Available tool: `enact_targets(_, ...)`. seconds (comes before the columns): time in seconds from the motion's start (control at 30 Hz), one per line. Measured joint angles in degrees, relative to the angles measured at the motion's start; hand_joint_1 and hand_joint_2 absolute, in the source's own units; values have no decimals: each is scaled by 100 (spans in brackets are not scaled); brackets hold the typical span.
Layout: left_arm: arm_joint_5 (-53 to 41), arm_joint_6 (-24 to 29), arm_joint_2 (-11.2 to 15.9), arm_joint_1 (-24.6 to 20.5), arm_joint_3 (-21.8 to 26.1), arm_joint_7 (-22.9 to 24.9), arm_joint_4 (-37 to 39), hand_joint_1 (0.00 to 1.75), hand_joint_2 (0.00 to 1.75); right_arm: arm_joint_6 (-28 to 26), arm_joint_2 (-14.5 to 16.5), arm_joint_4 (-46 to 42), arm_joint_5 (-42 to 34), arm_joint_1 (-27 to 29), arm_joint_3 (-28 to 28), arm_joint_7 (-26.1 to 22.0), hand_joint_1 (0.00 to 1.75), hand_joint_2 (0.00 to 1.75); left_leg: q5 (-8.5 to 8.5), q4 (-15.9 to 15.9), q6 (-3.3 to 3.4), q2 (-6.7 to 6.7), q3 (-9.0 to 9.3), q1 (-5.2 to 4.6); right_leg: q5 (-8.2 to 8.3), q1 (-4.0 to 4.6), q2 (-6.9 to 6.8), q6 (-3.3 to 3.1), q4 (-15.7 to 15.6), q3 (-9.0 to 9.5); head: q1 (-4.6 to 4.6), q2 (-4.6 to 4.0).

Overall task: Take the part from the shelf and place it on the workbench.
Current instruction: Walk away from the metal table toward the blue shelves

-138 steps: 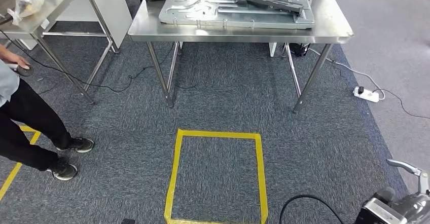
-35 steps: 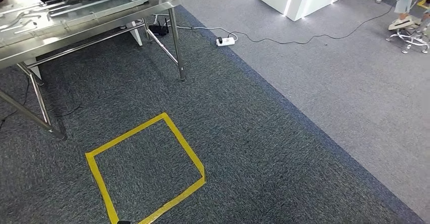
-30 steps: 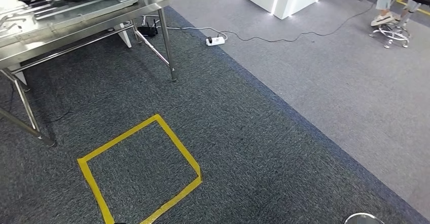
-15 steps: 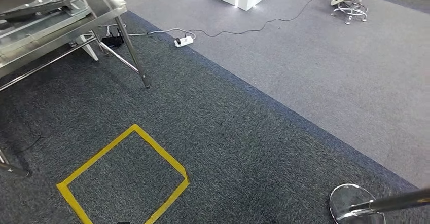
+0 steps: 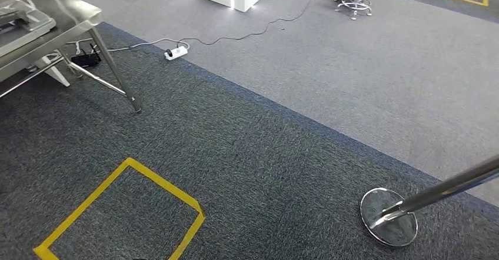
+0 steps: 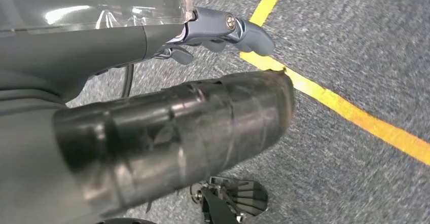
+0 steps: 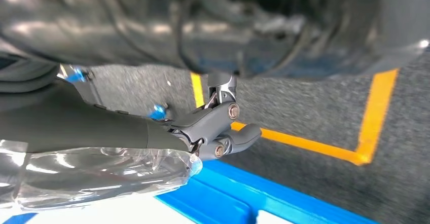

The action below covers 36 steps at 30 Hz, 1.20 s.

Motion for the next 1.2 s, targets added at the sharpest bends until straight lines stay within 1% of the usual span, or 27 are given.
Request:
enact_targets(0.03, 1, -1, 2, 6, 1, 1, 0, 0, 0, 17, 0, 0, 7, -5, 0, 7, 0, 0, -1, 1, 3, 86, -9, -10, -145, -7, -50, 17, 346, -157, -1, -1)
enact_targets(0.07, 1, -1, 3, 10, 1, 1, 0, 0, 0, 32, 0, 1, 9, -5, 0, 11, 0, 0, -5, 2, 4, 167, -13, -17, -195, -13, -79, 28, 543, -238, -1, -1)
enact_targets(0.1, 1, -1, 3, 9, 2, 1, 0, 0, 0, 42, 0, 2, 10, 0, 0, 13, 0, 0, -11, 3, 0, 245, -12, -20, -130, -16, -104, 32, 512, -199, -1, -1)
enact_targets(0.13, 1, -2, 2, 6, 2, 1, 0, 0, 0, 48, 0, 2, 10, 6, 0, 14, 0, 0, -20, 3, -6, 315, -3, -21, 24, -16, -140, 28, 255, -42, -1, 0)
enact_targets(0.17, 0, -2, 1, 2, 2, 1, 0, 0, 0, 49, 0, 3, 11, 10, 0, 15, 0, 0, -32, 4, -20, 377, 14, -22, 214, -12, -231, 12, -166, 205, 0, 1)
enact_targets(0.23, 0, -3, -1, -2, 2, 1, 0, 0, 0, 49, 1, 3, 12, 4, -1, 15, 0, 0, -70, 15, -73, 487, 39, -50, 441, 31, -424, -46, -883, 603, -2, 1)
enact_targets(0.27, 0, -3, -1, -7, 2, 1, 0, 0, 0, 49, 2, 3, 13, 0, -1, 15, 0, 0, -87, 19, -104, 532, 52, -62, 467, 53, -476, -79, -1046, 684, -3, 1)
enact_targets(0.33, -1, -3, -1, -25, 2, 0, 0, 0, 0, 49, 5, 2, 14, 5, -3, 16, 0, 0, -101, 9, -164, 620, 90, -72, 465, 73, -390, -146, -1091, 673, -4, 1)
enact_targets(0.37, -1, -3, -2, -35, 2, 0, 0, 0, 0, 50, 10, 2, 15, 10, -4, 19, 0, 0, -125, 21, -199, 597, 105, -61, 479, 64, -336, -180, -1114, 678, -3, 1)
enact_targets(0.43, -3, -3, -2, -40, 2, -2, 0, 0, 0, 59, 18, 2, 19, 8, -7, 26, 0, 0, -323, 263, -256, 359, 21, -38, 519, 37, -227, -257, -1169, 695, -3, 1)
enact_targets(0.5, -7, -3, 1, -22, 2, -4, 0, 0, 0, 68, 24, 2, 23, -5, -7, 28, 0, 0, -690, 909, -280, 78, -272, -25, 538, 32, -113, -304, -1185, 695, -4, 1)
enact_targets(0.53, -8, -3, 3, -8, 2, -3, 0, 0, 0, 71, 25, 2, 23, -9, -7, 28, 0, 0, -838, 1274, -284, 28, -445, -25, 540, 37, -43, -314, -1183, 690, -5, 1)
enact_targets(0.57, -9, -5, 5, 5, 2, -3, 0, 0, 0, 76, 27, 3, 23, -9, -7, 28, 0, 0, -888, 1519, -284, 10, -570, -25, 540, 42, 36, -317, -1178, 691, -5, 1)
enact_targets(0.6, -9, -8, 7, 12, 2, -3, 0, 0, 0, 84, 28, 3, 23, -7, -8, 28, 0, 0, -824, 1577, -280, 2, -615, -25, 539, 45, 119, -317, -1170, 692, -5, 0)
enact_targets(0.63, -8, -10, 8, 14, 2, -4, 0, 0, 0, 96, 28, 3, 23, -6, -10, 28, 0, 0, -651, 1416, -270, -14, -561, -24, 537, 45, 206, -315, -1159, 697, -5, 1)
enact_targets(0.67, -7, -13, 12, 12, 2, -8, 0, 0, 0, 116, 28, 3, 23, -7, -11, 29, 0, 0, -414, 1079, -252, -67, -426, -24, 533, 43, 290, -309, -1145, 702, -5, 1)
enact_targets(0.73, -3, -19, 27, 14, 2, -16, 0, 0, 0, 153, 33, 3, 23, -15, -14, 30, 0, 0, -84, 379, -207, -336, -150, -19, 522, 40, 440, -276, -1102, 679, -3, 1)
enact_targets(0.8, 0, -26, 38, 10, 2, -24, 0, 0, 0, 171, 37, 4, 23, -18, -19, 31, 0, 0, -30, 105, -173, -500, -53, -30, 531, 20, 566, -207, -1078, 623, -3, 1)
enact_targets(0.87, 1, -29, 37, -6, 3, -27, 0, 0, 0, 171, 38, 5, 23, 2, -27, 32, 0, 0, -3, 50, -123, -391, -29, -33, 552, 2, 645, -133, -1088, 591, -3, 0)
enact_targets(0.93, 2, -29, 37, -10, 5, -29, 0, 0, 0, 171, 39, 5, 23, 13, -36, 32, 0, 0, 46, -28, -40, -243, 8, -14, 427, 20, 411, -87, -908, 505, -1, 0)
enact_targets(1.0, 2, -29, 39, 0, 6, -32, 0, 0, 0, 171, 39, 4, 23, -3, -39, 32, 0, 0, 63, -65, 13, -78, 20, -16, 85, 26, 58, -52, -288, 204, 1, 1)
enact_targets(1.03, 2, -29, 41, 7, 6, -32, 0, 0, 0, 171, 39, 4, 23, -11, -39, 32, 0, 0, 57, -65, 22, 11, 18, -24, -86, 13, -25, -29, 112, 0, 0, 1)
enact_targets(1.07, 2, -29, 43, 11, 6, -32, 0, 0, 0, 171, 39, 4, 23, -14, -40, 32, 0, 0, 48, -63, 24, 102, 20, -30, -175, -5, -61, -7, 410, -152, 0, 1)
enact_targets(1.1, 2, -29, 44, 11, 6, -32, 0, 0, 0, 171, 39, 4, 23, -13, -41, 33, 0, 0, 37, -62, 21, 185, 26, -33, -161, -25, -84, 13, 528, -214, 0, 1)
enact_targets(1.13, 2, -29, 44, 8, 6, -32, 0, 0, 0, 171, 39, 4, 23, -8, -42, 33, 0, 0, 23, -61, 11, 260, 38, -32, -38, -44, -112, 28, 409, -152, 1, 1)
enact_targets(1.17, 2, -29, 44, 5, 6, -32, 0, 0, 0, 171, 39, 4, 23, -3, -43, 34, 0, 0, 5, -59, -5, 326, 58, -30, 162, -58, -169, 36, 63, 33, 1, 0)
enact_targets(1.2, 2, -29, 45, 2, 6, -32, 0, 0, 0, 171, 39, 4, 23, -2, -44, 34, 0, 0, -19, -54, -32, 384, 83, -33, 333, -59, -305, 31, -373, 259, 1, 0)
